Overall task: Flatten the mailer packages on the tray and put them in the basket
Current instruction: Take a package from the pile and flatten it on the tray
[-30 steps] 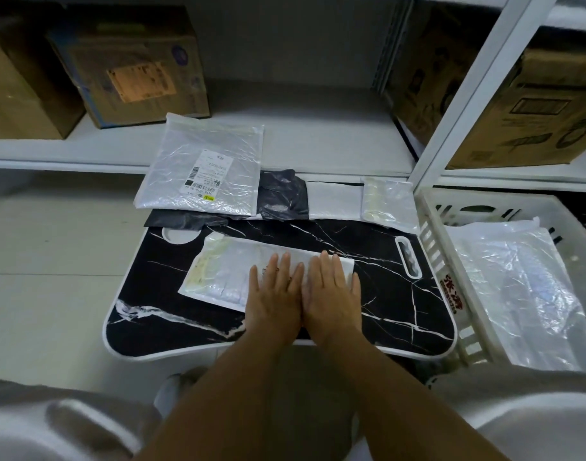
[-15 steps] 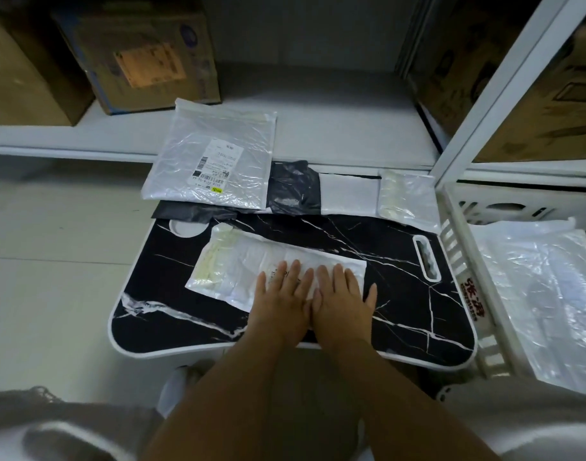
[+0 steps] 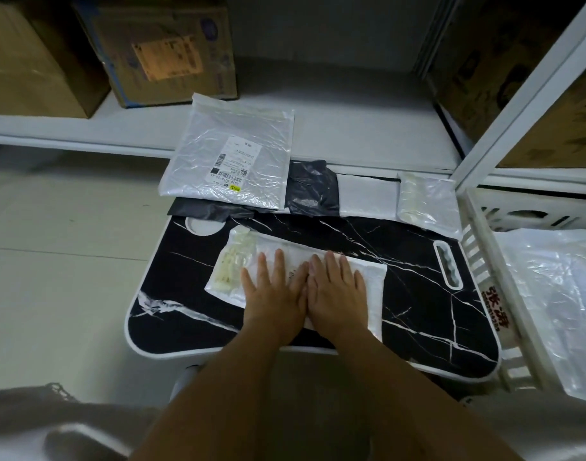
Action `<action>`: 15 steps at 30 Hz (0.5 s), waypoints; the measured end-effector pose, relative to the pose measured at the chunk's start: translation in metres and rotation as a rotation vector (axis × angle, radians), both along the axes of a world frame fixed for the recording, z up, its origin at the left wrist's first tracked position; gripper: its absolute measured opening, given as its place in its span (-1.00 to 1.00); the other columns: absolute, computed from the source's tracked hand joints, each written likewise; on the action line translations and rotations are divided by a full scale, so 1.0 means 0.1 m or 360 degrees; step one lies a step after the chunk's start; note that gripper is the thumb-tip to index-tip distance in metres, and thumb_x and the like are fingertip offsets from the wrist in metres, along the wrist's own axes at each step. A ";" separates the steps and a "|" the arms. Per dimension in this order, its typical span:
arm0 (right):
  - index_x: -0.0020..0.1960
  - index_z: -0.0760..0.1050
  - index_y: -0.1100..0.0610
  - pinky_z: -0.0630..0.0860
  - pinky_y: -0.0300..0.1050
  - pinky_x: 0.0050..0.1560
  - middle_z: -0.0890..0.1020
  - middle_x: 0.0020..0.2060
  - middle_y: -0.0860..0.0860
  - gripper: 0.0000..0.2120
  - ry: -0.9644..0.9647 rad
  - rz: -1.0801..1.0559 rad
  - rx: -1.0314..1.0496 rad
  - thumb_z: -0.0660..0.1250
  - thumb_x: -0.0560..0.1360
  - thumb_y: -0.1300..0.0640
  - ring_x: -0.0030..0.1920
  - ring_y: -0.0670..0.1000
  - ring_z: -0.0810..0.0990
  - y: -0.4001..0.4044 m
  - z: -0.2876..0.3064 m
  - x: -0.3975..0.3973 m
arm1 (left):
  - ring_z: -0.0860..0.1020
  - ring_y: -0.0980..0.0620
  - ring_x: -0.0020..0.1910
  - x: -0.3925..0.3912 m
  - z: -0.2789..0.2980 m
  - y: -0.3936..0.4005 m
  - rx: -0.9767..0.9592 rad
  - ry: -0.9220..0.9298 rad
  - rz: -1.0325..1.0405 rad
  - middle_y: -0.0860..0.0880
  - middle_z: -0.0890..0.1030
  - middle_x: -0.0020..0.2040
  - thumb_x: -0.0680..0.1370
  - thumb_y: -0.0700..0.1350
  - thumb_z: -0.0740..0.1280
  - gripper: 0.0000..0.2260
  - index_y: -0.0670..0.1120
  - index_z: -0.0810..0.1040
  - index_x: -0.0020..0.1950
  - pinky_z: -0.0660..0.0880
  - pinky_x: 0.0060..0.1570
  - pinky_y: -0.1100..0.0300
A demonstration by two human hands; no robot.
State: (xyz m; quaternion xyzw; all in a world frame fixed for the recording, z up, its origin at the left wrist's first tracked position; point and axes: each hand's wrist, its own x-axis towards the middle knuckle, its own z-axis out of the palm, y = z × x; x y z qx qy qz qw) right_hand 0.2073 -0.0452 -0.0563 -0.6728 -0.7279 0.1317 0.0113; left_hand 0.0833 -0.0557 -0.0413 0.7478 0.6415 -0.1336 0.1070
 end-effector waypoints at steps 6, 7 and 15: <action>0.57 0.00 -0.04 -0.17 0.14 0.51 -0.05 0.58 0.00 -0.48 -0.0010 -0.0076 -0.0069 -0.17 0.64 -0.12 0.56 0.05 -0.16 0.03 0.05 -0.08 | -0.25 -0.15 0.53 -0.04 -0.01 0.03 0.0066 -0.0254 0.0210 -0.15 -0.25 0.56 0.65 0.09 -0.15 -0.45 -0.09 -0.26 0.55 -0.12 0.49 -0.15; 0.56 0.03 -0.02 -0.16 0.18 0.51 -0.02 0.58 0.02 -0.50 -0.0038 -0.0117 -0.0071 -0.12 0.65 -0.08 0.56 0.07 -0.15 0.05 0.08 -0.13 | -0.18 -0.12 0.55 -0.06 0.02 0.05 0.0087 -0.0314 0.0276 -0.16 -0.18 0.57 0.65 0.05 -0.11 -0.45 -0.15 -0.20 0.56 -0.07 0.51 -0.09; 0.56 -0.02 -0.03 -0.08 0.20 0.50 -0.02 0.57 0.02 -0.49 0.0017 0.0127 -0.0031 -0.03 0.64 -0.04 0.56 0.07 -0.11 0.21 0.08 -0.59 | -0.23 -0.25 0.52 -0.40 0.01 0.18 0.0133 -0.0003 0.0312 -0.27 -0.24 0.53 0.64 0.14 -0.18 -0.45 -0.07 -0.21 0.56 -0.15 0.48 -0.16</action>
